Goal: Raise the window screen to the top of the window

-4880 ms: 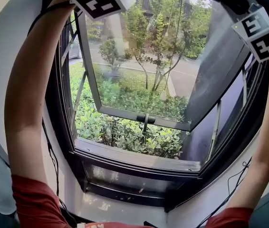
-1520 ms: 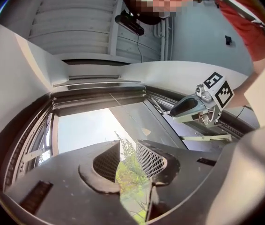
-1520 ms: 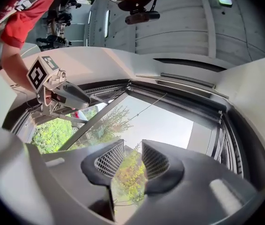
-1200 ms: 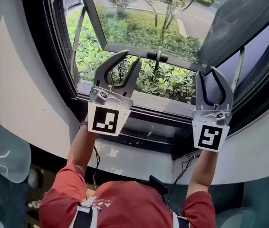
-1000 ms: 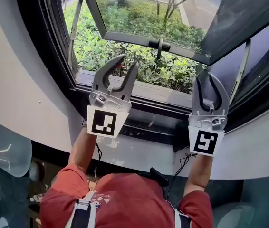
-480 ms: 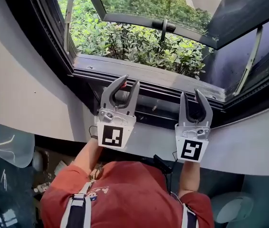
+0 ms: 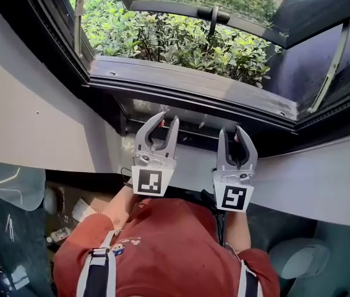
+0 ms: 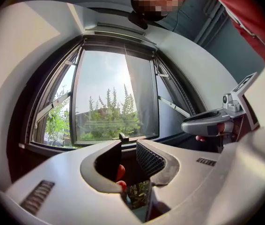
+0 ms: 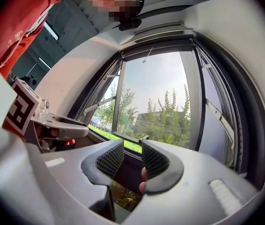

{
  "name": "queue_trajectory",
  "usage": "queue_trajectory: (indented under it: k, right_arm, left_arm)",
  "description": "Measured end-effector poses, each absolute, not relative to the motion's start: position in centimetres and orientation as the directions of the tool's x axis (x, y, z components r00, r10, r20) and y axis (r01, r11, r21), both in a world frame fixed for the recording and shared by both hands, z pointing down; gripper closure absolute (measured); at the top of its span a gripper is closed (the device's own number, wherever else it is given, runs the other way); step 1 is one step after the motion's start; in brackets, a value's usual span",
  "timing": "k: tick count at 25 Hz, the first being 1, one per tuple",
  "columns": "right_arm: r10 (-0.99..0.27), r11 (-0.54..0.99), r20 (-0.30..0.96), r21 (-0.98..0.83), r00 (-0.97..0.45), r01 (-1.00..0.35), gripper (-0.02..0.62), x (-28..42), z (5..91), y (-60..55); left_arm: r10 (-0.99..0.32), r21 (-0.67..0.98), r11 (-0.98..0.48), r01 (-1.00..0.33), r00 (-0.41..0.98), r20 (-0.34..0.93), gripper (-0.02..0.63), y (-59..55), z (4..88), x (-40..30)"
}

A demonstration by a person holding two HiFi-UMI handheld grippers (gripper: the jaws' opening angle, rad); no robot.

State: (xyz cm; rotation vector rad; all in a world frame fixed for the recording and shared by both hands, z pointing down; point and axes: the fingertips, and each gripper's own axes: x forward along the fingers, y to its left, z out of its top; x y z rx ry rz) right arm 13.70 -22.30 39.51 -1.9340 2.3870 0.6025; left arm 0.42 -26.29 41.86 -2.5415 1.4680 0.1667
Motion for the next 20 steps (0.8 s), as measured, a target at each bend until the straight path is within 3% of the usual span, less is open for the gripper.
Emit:
queue_trajectory:
  k: [6, 20]
  right_arm:
    - [-0.964, 0.191, -0.148, 0.189, -0.220, -0.963, 0.469, 13.8, 43.8, -21.6]
    - [-0.966, 0.207, -0.122, 0.172, -0.229, -0.963, 0.469, 13.6, 44.7, -21.4]
  left_arm:
    - [-0.857, -0.119, -0.484, -0.867, 0.498, -0.135, 0.514, -25.6, 44.6, 0.4]
    - [-0.857, -0.106, -0.487, -0.867, 0.498, -0.134, 0.514, -25.4, 45.0, 0.4]
